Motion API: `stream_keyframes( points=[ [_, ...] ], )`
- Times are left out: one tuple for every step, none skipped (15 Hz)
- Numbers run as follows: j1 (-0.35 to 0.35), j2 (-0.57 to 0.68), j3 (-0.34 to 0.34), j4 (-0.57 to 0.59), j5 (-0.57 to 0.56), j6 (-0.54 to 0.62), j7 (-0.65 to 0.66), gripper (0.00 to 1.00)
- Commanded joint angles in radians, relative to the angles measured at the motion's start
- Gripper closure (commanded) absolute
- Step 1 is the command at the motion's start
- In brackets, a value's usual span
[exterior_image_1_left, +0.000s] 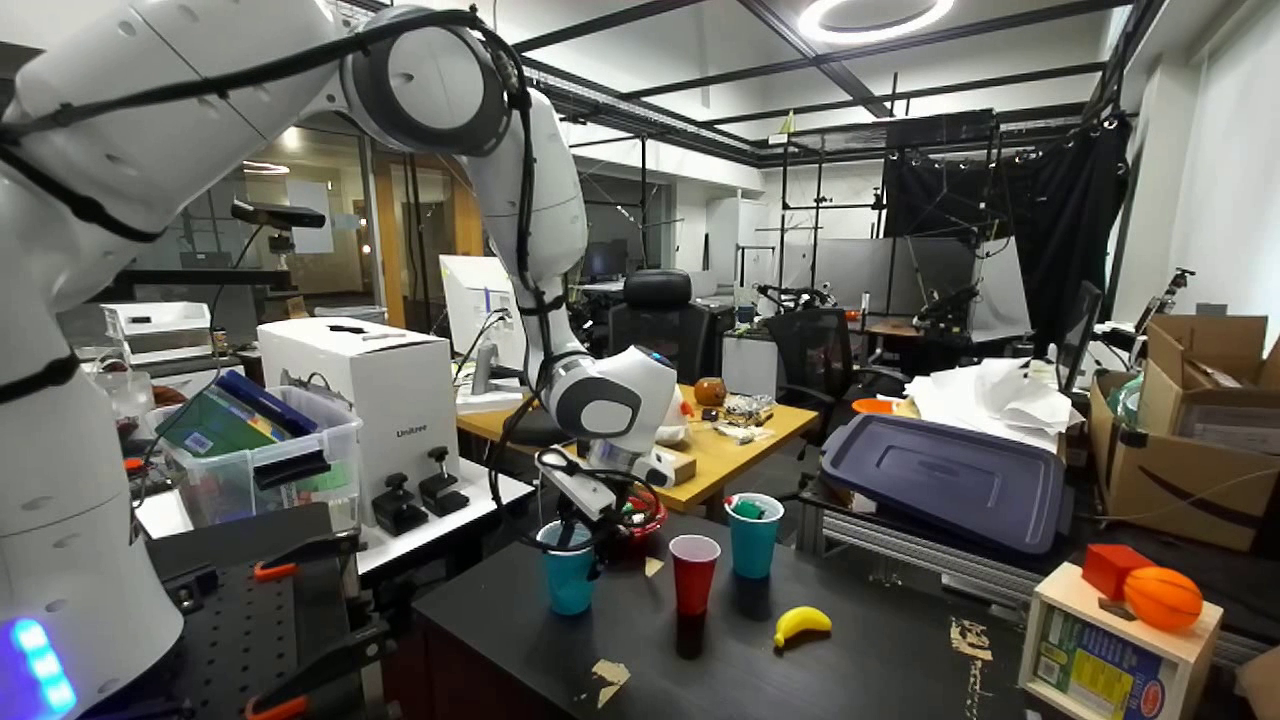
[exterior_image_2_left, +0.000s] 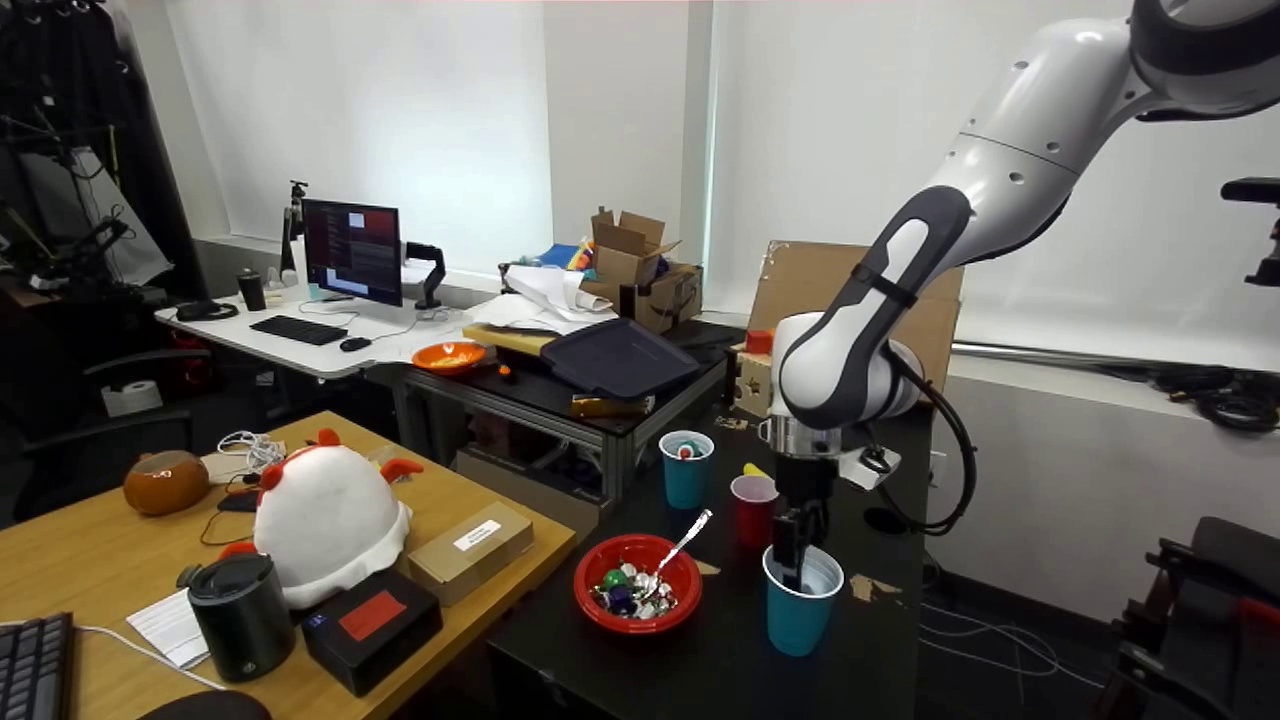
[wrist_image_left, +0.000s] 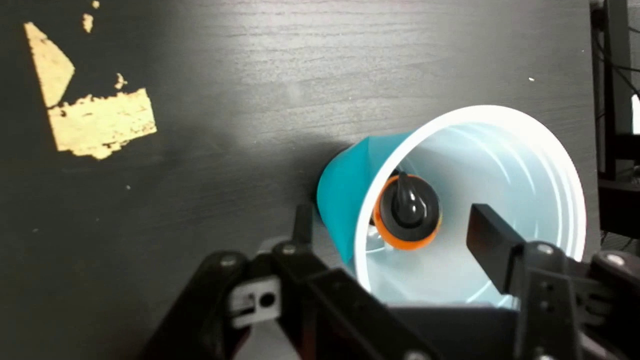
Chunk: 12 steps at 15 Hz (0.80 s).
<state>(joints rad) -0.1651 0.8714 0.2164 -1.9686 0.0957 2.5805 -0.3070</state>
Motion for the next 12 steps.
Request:
stream_keyframes(
  points=[
    [0.002,-0.051,0.009,-0.023,0.011,-0.002,-0.005,0.00],
    [0.005,-0.063,0.009,-0.026,0.009,-0.009,-0.002,0.00],
    [0.016,-0.082,0.001,-0.032,0.004,-0.012,0.011,0.00],
    [0.025,-0.104,-0.004,-0.039,0.000,-0.019,0.019,0.00],
    [0.023,-0.121,0.002,-0.042,0.000,-0.029,0.009,0.00],
    [0.047,-0.146,-0.015,-0.046,-0.010,-0.034,0.035,0.00],
    [0.060,-0.169,-0.021,-0.050,-0.017,-0.040,0.041,0.00],
    [0.076,-0.193,-0.031,-0.053,-0.024,-0.055,0.053,0.00],
    [0.089,-0.212,-0.038,-0.054,-0.029,-0.065,0.063,0.00],
    [0.103,-0.233,-0.045,-0.053,-0.034,-0.066,0.071,0.00],
    [0.115,-0.244,-0.050,-0.046,-0.035,-0.067,0.077,0.00],
    [0.133,-0.247,-0.059,-0.033,-0.043,-0.051,0.083,0.00]
  ],
)
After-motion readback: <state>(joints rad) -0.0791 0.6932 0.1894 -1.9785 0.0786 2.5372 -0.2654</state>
